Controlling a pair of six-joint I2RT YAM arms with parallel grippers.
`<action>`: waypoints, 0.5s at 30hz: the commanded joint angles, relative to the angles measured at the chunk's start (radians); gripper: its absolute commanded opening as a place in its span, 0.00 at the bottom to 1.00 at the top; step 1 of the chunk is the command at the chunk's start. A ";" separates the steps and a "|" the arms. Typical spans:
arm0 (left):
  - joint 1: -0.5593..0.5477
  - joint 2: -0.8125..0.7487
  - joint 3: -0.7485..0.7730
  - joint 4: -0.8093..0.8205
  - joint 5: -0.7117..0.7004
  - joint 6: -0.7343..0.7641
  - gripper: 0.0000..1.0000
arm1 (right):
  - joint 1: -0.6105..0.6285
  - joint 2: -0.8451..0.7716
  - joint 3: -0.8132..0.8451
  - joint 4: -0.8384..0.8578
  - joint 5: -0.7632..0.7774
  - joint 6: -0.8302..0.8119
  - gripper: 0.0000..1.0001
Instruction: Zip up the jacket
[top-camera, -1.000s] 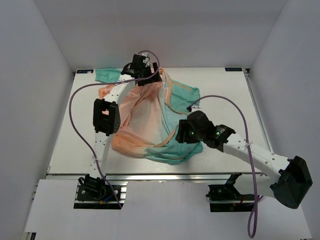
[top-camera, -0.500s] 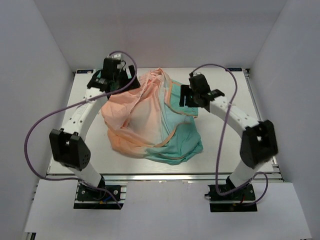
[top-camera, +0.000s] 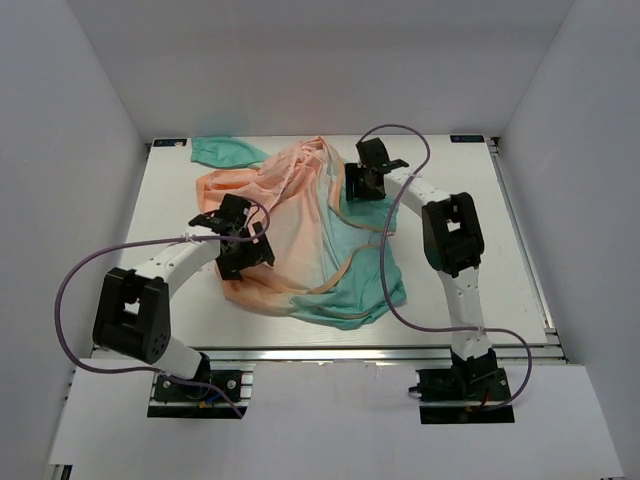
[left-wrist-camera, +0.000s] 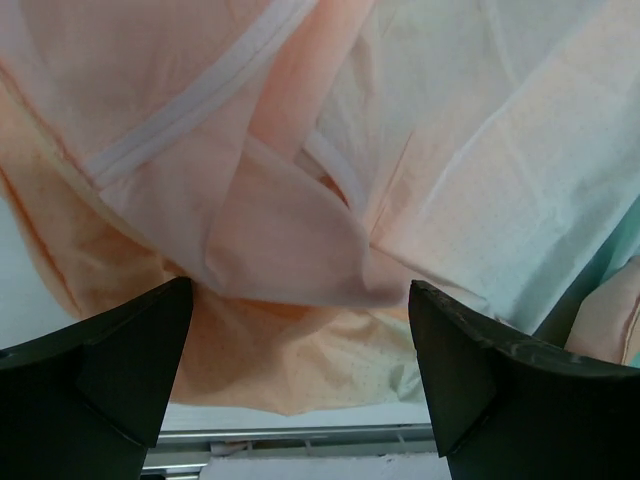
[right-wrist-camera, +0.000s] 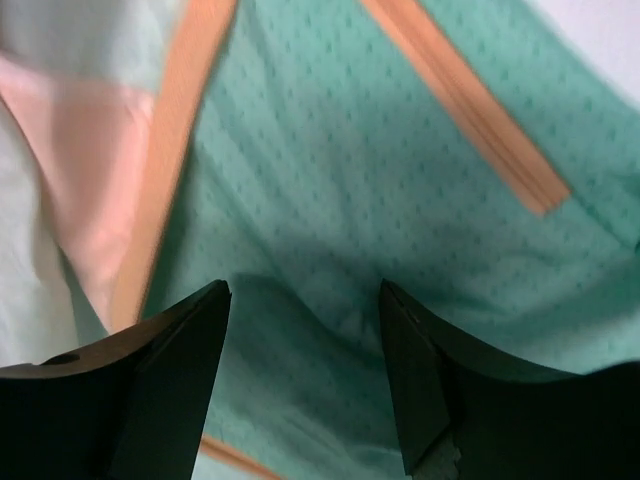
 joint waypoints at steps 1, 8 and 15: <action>-0.002 0.054 0.038 0.097 0.003 -0.023 0.98 | -0.003 -0.097 -0.137 -0.027 -0.024 0.024 0.67; -0.002 0.465 0.456 0.096 -0.118 0.110 0.98 | 0.019 -0.542 -0.820 0.104 -0.122 0.197 0.65; -0.006 0.927 1.125 0.046 0.027 0.300 0.98 | 0.347 -0.913 -1.248 0.087 -0.180 0.405 0.66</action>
